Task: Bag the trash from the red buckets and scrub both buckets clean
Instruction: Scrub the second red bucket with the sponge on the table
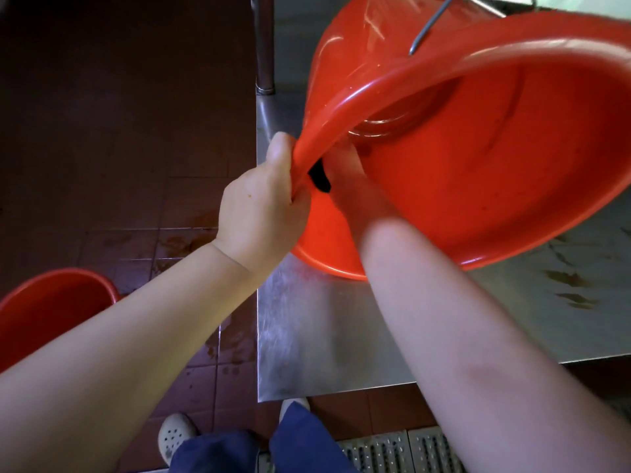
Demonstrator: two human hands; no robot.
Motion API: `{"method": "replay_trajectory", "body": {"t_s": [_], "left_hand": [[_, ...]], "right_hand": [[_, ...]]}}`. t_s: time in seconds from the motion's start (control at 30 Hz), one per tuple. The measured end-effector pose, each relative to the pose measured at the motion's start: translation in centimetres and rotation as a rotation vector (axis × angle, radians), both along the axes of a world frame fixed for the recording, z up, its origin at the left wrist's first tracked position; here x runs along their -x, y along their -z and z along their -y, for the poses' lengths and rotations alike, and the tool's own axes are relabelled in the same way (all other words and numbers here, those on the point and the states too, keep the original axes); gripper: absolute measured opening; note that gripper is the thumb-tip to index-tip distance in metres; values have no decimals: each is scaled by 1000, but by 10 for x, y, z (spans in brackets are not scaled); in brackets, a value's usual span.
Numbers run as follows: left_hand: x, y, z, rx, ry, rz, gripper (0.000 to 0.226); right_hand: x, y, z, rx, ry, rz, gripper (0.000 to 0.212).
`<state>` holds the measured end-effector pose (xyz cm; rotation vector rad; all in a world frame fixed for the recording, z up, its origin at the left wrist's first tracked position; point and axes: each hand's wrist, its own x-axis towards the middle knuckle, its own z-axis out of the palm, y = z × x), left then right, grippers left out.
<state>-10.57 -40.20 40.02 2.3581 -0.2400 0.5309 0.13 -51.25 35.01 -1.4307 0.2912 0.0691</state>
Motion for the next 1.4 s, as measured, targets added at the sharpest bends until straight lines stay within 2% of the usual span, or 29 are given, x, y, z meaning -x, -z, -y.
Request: {"method": "replay_trajectory", "body": {"t_s": [0.03,0.07,0.1,0.17,0.23,0.27,0.33,0.4,0.43,0.47,0.53,0.57,0.6,0.63,0.67,0.73,0.8,0.87,0.9,0.97,1.03,1.1,1.17,1.23,1.3,1.37,1.4], "left_hand": [[0,-2,1,-6,11,9,15],[1,-5,1,-19,16,17,19],[0,-7,1,-32,19,23,20],[-1,-10,0,-47,13,10,14],[0,-12,0,-57,-13,-3,14],[1,-13,1,-58,-23,-7,14],[3,-16,6,-54,-24,-19,11],[5,-19,10,-45,-19,-26,15],[6,-19,12,-43,-15,-20,15],[6,-20,14,-46,-15,-10,15],[6,-23,16,-65,-28,-16,19],[6,-24,17,-67,-41,-39,22],[7,-24,16,-61,-52,-65,23],[8,-24,14,-54,-55,-87,23],[8,-24,12,-50,-46,-98,23],[9,-29,6,-65,0,-94,23],[7,-41,-2,-135,52,-34,25],[2,-54,-11,-218,93,20,25],[0,-60,-14,-234,105,31,23],[0,-63,-19,-223,128,40,27],[5,-57,-20,-109,127,-12,60],[16,-41,-19,199,48,-134,83],[30,-13,-16,361,-67,-295,76],[42,14,-9,367,-155,-431,55],[46,26,-6,332,-200,-410,41],[43,23,-9,295,-172,-347,33],[40,19,-12,268,-148,-317,32]], "right_hand": [[13,-3,3,91,-13,34,21],[25,5,9,289,-67,70,27],[36,16,20,582,-180,113,46],[59,31,59,1200,-405,59,74],[80,35,104,1645,-431,51,83],[94,28,121,1778,-388,45,83],[112,24,134,1915,-240,-31,81],[129,27,119,1831,-36,-121,67],[134,27,102,1706,23,-152,65],[138,26,79,1513,9,-208,65],[145,15,35,991,-146,-272,71],[148,9,15,719,-174,-209,74],[152,3,1,531,-168,-110,75],[155,0,-7,471,-164,-16,76],[159,0,-9,532,-180,72,78],[164,11,3,849,-265,185,80],[164,21,29,1189,-399,139,81],[163,27,64,1471,-427,138,85],[163,27,80,1585,-403,161,87],[162,22,99,1672,-378,132,87],[161,20,96,1644,-324,62,85],[163,21,79,1553,-195,8,84],[161,21,60,1425,-99,-103,81],[154,18,36,1267,-157,-224,80],[151,14,7,985,-233,-211,86],[153,8,-16,693,-247,-105,87],[155,9,-20,643,-245,-42,86]]}}
